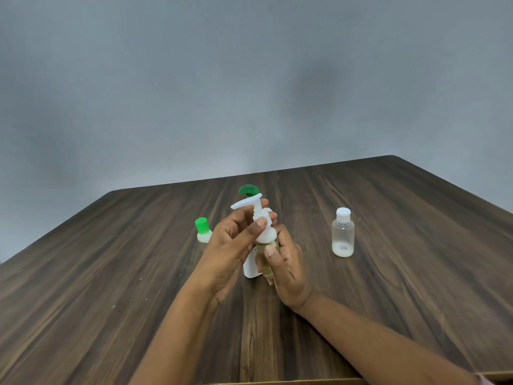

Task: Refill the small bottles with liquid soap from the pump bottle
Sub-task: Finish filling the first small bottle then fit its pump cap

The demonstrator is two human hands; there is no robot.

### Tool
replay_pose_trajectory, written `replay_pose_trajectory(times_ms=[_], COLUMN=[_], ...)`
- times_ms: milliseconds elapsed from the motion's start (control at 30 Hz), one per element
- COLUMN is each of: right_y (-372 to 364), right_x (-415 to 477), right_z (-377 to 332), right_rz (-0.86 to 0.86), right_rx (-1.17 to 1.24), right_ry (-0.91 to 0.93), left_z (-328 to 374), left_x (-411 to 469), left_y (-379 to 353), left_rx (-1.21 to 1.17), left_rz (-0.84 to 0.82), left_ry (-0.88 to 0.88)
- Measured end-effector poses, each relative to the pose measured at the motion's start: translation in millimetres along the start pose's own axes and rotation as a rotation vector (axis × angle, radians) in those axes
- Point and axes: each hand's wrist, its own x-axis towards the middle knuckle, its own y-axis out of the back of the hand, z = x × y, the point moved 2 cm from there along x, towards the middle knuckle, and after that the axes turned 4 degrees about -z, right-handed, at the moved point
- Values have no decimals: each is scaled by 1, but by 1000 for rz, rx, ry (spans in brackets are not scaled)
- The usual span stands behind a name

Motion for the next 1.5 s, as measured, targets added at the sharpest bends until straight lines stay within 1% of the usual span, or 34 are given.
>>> replay_pose_trajectory(times_ms=[67, 167, 233, 400, 533, 800, 900, 1000, 1100, 1267, 1367, 1500], right_y=[-1, 0, 0, -1, 1, 4, 4, 3, 2, 1, 0, 1], right_x=[0, 0, 0, -1, 0, -2, -4, -6, -5, -2, -1, -2], right_z=[-1, -1, 0, 0, -2, 5, 7, 9, 7, 4, 1, 2], right_rz=[-17, -18, -16, -41, -37, -47, -58, -84, -88, -15, -28, -24], right_rx=[2, -15, -31, -49, -66, -75, -66, -28, -18, 0, -23, 6], right_ry=[-6, 21, 25, 19, 54, 56, 53, 46, 52, 34, 66, 39], left_z=[0, 3, 6, 9, 10, 3, -3, -9, -13, -14, -13, -17], left_x=[1, 4, 5, 8, 9, 2, -1, -2, -1, -3, -1, 4], left_y=[0, 0, 1, 4, 4, -1, -1, 2, 1, -7, -9, -7], left_rx=[-32, -31, -20, 124, 205, 147, 76, -7, -20, -15, -48, -138], left_rz=[53, 68, 106, 274, 315, 299, 280, 211, 119, 32, 59, 117], left_ry=[5, 5, 5, -45, -87, -100, -113, -115, -132, -134, -159, -232])
